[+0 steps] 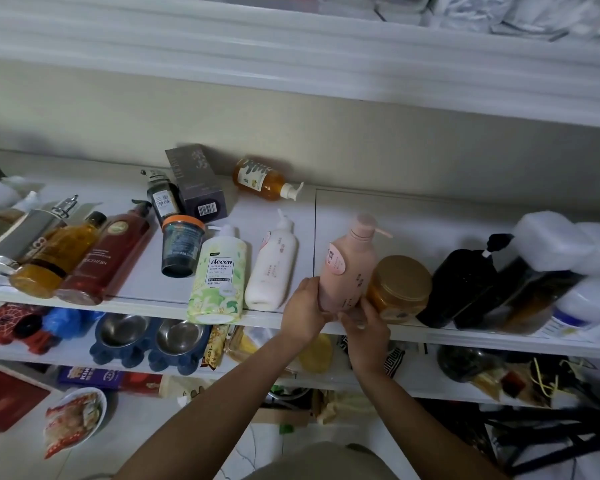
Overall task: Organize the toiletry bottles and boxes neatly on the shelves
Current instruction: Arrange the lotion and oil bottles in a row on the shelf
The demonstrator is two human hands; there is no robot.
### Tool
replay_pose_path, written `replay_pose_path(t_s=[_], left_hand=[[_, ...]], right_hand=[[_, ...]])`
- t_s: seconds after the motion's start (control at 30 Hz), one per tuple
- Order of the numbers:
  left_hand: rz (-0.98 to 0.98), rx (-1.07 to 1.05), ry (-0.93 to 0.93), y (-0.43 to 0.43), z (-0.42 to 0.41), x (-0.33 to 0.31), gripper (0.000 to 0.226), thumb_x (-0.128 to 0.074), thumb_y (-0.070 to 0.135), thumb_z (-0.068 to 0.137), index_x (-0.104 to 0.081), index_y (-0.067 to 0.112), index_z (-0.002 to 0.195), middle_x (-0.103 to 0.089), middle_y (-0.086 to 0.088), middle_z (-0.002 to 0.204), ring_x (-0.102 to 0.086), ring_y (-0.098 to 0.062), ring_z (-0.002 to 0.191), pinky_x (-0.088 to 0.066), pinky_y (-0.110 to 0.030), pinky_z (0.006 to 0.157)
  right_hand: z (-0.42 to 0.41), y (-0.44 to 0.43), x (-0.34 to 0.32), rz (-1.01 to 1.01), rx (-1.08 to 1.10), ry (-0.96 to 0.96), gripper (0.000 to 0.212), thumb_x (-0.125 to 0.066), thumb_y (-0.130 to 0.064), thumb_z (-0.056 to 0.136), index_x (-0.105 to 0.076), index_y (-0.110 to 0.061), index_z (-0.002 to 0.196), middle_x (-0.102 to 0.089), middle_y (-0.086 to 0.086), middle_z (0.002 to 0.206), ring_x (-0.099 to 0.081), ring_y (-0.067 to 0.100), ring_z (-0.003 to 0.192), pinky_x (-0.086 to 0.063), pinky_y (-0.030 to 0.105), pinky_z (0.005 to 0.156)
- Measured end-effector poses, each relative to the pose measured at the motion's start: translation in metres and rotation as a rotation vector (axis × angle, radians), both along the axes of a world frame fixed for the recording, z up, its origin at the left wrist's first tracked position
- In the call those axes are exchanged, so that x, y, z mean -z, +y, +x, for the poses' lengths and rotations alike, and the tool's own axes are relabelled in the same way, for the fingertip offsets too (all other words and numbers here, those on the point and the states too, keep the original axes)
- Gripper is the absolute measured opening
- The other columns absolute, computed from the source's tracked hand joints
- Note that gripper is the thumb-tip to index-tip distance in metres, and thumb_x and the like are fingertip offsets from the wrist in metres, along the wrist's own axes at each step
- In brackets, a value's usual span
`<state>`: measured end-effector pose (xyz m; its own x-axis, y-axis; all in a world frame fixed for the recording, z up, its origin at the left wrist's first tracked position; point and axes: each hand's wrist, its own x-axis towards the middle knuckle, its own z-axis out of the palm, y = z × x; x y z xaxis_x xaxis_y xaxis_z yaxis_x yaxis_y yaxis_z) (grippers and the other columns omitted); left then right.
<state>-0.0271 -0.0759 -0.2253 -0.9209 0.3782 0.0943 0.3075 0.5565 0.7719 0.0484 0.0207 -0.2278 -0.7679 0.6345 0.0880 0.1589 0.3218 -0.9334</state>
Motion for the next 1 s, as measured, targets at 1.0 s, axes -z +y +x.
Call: replay_pose_path(t_s=[1.0], left_hand=[[0.136, 0.095, -0.204, 0.0, -0.002, -0.009, 0.065, -0.08, 0.037, 0.063, -0.052, 0.016, 0.118, -0.065, -0.001, 0.111, -0.062, -0.019, 0.099, -0.053, -0.043, 0.084]], right_hand=[[0.012, 0.0, -0.002, -0.21, 0.068, -0.155, 0.051, -0.052, 0.006, 0.082, -0.057, -0.019, 0.127, -0.061, -0.001, 0.123, -0.055, 0.013, 0.103, -0.045, 0.024, 0.086]])
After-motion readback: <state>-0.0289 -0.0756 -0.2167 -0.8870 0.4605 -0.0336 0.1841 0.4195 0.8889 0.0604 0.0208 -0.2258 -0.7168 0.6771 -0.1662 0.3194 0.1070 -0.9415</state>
